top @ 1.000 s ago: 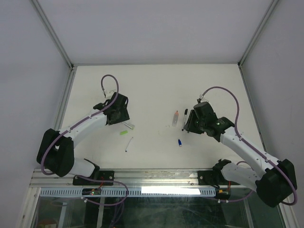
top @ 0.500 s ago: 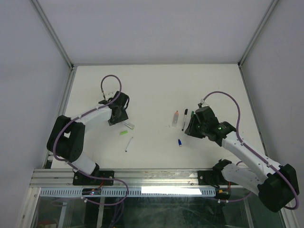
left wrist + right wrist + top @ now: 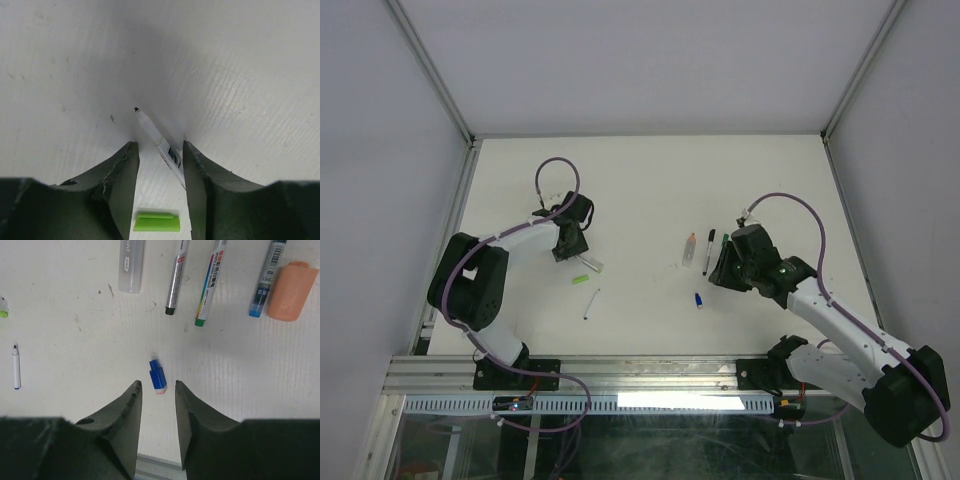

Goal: Insert the pens into the pen caps
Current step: Pick up the pen from the center of the board.

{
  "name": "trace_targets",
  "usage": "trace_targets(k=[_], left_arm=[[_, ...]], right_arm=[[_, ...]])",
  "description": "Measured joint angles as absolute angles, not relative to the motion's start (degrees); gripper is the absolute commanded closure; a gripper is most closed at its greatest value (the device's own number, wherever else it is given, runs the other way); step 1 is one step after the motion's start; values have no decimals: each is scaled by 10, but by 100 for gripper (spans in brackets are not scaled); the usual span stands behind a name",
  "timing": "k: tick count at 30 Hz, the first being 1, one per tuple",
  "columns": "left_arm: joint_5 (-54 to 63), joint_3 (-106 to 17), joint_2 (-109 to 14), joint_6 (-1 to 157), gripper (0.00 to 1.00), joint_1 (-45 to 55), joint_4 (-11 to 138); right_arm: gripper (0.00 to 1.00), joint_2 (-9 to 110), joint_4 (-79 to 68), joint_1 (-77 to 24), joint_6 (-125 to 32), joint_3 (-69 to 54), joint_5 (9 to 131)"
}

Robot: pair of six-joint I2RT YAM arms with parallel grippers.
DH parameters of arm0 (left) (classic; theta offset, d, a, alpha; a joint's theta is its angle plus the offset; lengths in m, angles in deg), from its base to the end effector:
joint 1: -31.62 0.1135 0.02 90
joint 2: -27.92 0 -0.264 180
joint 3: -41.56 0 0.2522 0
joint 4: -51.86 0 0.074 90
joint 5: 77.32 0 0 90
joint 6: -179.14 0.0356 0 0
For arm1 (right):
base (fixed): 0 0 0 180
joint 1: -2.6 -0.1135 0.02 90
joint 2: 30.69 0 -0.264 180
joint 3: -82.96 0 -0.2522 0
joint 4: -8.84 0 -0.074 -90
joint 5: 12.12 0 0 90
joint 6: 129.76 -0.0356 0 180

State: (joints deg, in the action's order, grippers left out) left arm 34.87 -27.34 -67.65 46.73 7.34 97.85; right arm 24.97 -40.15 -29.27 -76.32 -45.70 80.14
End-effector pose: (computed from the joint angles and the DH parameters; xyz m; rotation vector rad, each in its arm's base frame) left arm 0.2816 -0.1123 0.1610 -0.4998 2.6256 0.2137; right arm 0.1604 0.0981 0.2246 0.1213 2.5536 0.4350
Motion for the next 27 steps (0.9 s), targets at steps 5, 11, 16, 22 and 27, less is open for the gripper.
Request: trace_targets(k=[5,11,16,22,27], left_arm=[[346,-273,-678,472,73,74,971],[347,-266,-675,479,81,74,957],[347,-256,-666,480,83,74,950],[329,-240,-649,483,83,77,933],[281,-228,-612,489,84,77,919]], right_arm=[[65,245,-401,-293,-763,-458,801],[65,242,-402,-293,-763,-466,801],[65,238,-401,-293,-763,-466,801],[65,227,-402,-293,-765,-466,801],[65,225,-401,-293,-770,-466,800]])
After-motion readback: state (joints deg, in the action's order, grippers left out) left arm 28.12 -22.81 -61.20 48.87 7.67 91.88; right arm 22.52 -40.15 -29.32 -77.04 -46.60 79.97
